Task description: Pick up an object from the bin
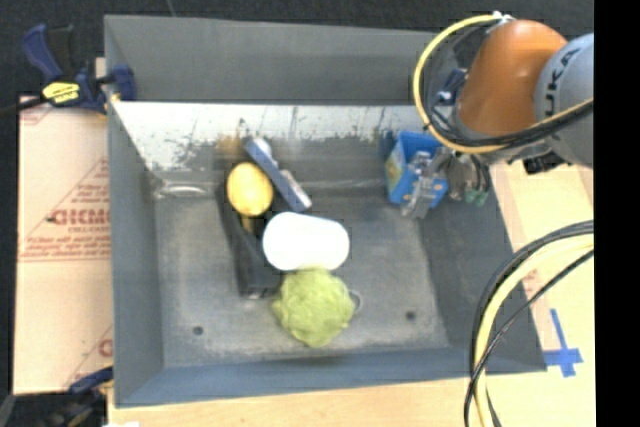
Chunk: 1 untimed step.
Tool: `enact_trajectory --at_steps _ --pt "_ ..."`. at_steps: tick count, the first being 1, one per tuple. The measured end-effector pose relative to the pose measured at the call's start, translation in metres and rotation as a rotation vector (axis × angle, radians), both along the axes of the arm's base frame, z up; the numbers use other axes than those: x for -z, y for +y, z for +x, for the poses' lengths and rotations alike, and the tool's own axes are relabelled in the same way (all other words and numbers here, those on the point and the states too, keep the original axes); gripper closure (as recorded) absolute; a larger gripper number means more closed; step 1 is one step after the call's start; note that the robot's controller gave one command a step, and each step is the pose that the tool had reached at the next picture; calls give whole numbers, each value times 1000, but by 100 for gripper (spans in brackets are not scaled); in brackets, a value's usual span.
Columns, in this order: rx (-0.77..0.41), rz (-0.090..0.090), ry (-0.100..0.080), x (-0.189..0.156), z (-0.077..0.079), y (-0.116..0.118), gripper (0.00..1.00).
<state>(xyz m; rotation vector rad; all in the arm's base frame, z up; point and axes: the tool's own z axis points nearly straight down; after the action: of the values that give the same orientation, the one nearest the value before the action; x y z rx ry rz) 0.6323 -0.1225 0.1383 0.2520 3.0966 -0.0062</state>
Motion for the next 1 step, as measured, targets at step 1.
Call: enact_trajectory --at_steps 1 --pt "-194 -14 -18 -50 -15 -9 100"
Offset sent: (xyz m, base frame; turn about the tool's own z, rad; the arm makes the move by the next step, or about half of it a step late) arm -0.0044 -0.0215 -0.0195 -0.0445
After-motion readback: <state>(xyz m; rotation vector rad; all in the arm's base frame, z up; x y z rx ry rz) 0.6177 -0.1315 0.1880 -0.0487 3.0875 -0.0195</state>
